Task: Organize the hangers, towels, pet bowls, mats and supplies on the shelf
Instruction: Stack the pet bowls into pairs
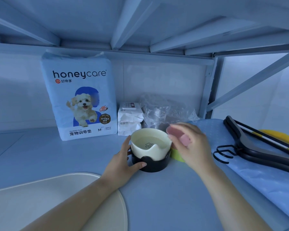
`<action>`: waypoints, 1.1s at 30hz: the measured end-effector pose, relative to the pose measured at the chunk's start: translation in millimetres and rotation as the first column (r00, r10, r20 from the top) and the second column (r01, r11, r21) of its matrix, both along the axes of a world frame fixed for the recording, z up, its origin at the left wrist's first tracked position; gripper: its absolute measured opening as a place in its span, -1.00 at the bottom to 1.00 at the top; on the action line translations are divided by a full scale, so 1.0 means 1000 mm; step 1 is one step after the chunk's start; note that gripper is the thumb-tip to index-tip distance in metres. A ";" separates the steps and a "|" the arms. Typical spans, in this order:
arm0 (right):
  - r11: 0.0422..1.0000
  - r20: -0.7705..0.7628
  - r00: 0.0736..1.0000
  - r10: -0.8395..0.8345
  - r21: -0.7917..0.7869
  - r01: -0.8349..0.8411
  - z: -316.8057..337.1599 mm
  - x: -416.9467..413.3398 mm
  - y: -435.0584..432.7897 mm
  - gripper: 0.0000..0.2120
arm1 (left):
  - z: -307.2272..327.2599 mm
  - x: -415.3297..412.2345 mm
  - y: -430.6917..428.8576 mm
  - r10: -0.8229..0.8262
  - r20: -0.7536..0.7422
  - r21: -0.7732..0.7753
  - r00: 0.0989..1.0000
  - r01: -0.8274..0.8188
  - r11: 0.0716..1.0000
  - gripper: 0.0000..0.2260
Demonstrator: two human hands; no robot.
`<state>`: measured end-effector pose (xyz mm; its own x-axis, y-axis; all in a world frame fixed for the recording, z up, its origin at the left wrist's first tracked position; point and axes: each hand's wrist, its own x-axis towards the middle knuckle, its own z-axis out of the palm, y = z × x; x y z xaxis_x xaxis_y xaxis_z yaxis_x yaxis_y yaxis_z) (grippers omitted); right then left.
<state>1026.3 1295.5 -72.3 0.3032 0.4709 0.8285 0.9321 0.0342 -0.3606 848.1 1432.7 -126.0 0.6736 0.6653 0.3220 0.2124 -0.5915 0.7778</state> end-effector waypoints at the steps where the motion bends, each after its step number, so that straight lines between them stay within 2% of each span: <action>1: 1.000 -0.016 0.999 -0.028 -0.005 0.028 0.000 0.004 -0.002 -0.73 | 0.000 0.000 0.000 -0.004 -0.005 -0.003 1.000 0.004 1.000 -0.11; 10: 0.942 -0.074 0.987 -0.143 -0.317 0.112 -0.004 0.017 -0.008 -0.58 | -0.001 0.000 -0.001 -0.033 -0.032 0.035 0.999 0.034 0.999 -0.12; 14: 0.919 -0.070 0.979 -0.194 -0.363 0.156 -0.004 0.018 -0.009 -0.52 | 0.002 0.000 -0.004 -0.056 0.005 0.067 0.998 0.055 0.996 -0.06; 18: 0.904 -0.093 0.972 -0.215 -0.395 0.163 -0.006 0.018 -0.009 -0.48 | 0.003 -0.001 -0.007 -0.070 -0.017 0.141 0.997 0.072 0.987 -0.19; 20: 0.900 -0.091 0.973 -0.212 -0.407 0.159 -0.007 0.018 -0.009 -0.46 | 0.002 -0.001 -0.006 -0.072 -0.014 0.127 0.997 0.073 0.989 -0.19; 26: 0.900 -0.085 0.975 -0.205 -0.409 0.153 -0.008 0.016 -0.007 -0.47 | -0.001 0.000 -0.003 -0.054 -0.027 0.100 0.998 0.056 0.993 -0.16; 31: 0.980 -0.130 0.982 -0.136 -0.160 0.115 0.000 0.013 0.000 -0.66 | -0.003 0.001 -0.003 -0.036 -0.050 0.140 0.998 0.043 0.989 -0.17; 33: 0.982 -0.124 0.983 -0.132 -0.154 0.112 0.010 0.016 0.006 -0.66 | -0.002 0.002 -0.004 -0.031 -0.051 0.166 0.998 0.039 0.985 -0.17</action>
